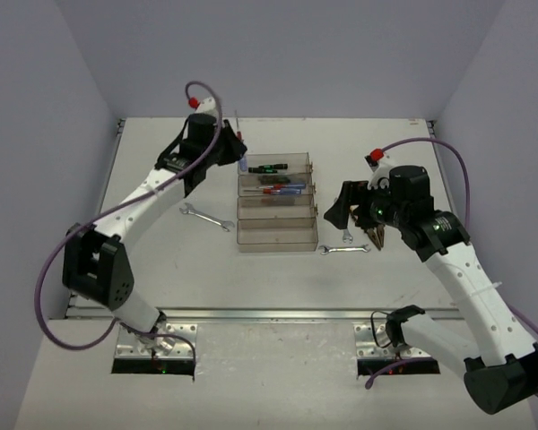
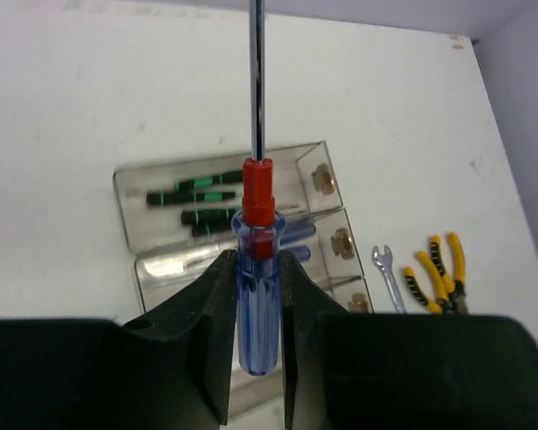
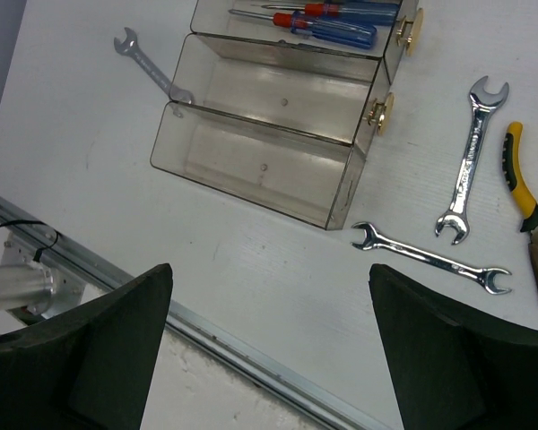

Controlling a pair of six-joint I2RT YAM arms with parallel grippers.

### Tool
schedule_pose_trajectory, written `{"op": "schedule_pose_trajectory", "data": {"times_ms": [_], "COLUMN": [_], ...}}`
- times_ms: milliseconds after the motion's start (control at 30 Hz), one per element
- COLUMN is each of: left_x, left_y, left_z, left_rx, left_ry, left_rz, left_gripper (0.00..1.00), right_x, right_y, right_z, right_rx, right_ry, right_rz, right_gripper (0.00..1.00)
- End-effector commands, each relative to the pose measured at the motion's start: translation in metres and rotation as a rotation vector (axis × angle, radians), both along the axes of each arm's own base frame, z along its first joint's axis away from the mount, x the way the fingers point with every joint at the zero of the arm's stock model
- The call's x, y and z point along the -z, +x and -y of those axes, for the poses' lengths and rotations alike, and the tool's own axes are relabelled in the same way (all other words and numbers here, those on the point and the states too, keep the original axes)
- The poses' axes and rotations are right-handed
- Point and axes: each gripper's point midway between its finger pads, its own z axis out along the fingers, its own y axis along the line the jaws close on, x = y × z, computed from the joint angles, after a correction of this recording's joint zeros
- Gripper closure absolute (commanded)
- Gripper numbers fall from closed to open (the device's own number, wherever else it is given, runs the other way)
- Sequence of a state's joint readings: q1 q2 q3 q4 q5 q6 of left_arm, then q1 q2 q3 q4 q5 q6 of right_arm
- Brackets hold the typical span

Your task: Sort the tools into containers

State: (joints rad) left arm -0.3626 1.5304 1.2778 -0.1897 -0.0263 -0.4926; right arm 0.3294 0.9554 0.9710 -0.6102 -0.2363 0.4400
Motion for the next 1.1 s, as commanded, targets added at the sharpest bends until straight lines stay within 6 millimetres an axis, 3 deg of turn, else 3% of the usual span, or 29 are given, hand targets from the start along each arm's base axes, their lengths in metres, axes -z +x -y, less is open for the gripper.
{"op": "schedule_pose_trajectory", "data": {"times_ms": [0, 133, 300, 367, 467, 633, 733, 900, 967, 1033, 1067], "left_x": [0.002, 0.041, 0.079, 0.099, 0.089, 0.114, 0.133, 0.131, 0.122, 0.107, 0.093], "left_y": [0.015, 0.013, 0.03, 0.027, 0.038, 0.045, 0.04, 0.029, 0.027, 0.028, 0.027], "left_z": [0.056, 0.079, 0.077, 0.074, 0.076, 0.077, 0.074, 0.08, 0.083, 0.085, 0.085], "left_rx": [0.61, 0.838, 0.957, 0.998, 0.936, 0.994, 1.036, 1.069, 1.066, 1.049, 1.025], "left_ry": [0.461, 0.833, 1.089, 1.137, 1.19, 1.222, 1.214, 1.143, 1.111, 1.1, 1.089], "left_rz": [0.204, 0.369, 0.465, 0.481, 0.613, 0.553, 0.487, 0.464, 0.468, 0.485, 0.493], "left_gripper": [1.0, 1.0, 1.0, 1.0, 1.0, 1.0, 0.94, 0.6, 0.51, 0.49, 0.13], "right_x": [-0.025, -0.025, -0.026, -0.028, -0.027, -0.019, -0.018, -0.017, -0.014, -0.011, -0.004], "right_y": [0.005, 0.002, -0.002, -0.004, -0.005, -0.005, -0.005, -0.002, 0.0, 0.003, 0.008], "right_z": [0.005, 0.006, 0.006, 0.007, 0.005, 0.002, 0.002, 0.002, 0.002, 0.005, 0.008], "right_rx": [0.008, 0.003, -0.006, -0.008, -0.014, -0.022, -0.018, -0.012, -0.007, 0.007, 0.026], "right_ry": [-0.012, -0.015, -0.009, -0.01, -0.001, 0.01, 0.007, 0.002, -0.005, -0.019, -0.046], "right_rz": [0.092, 0.1, 0.1, 0.107, 0.105, 0.075, 0.077, 0.065, 0.054, 0.044, 0.02], "right_gripper": [0.1, 0.1, 0.1, 0.1, 0.1, 0.1, 0.1, 0.1, 0.1, 0.1, 0.1]}}
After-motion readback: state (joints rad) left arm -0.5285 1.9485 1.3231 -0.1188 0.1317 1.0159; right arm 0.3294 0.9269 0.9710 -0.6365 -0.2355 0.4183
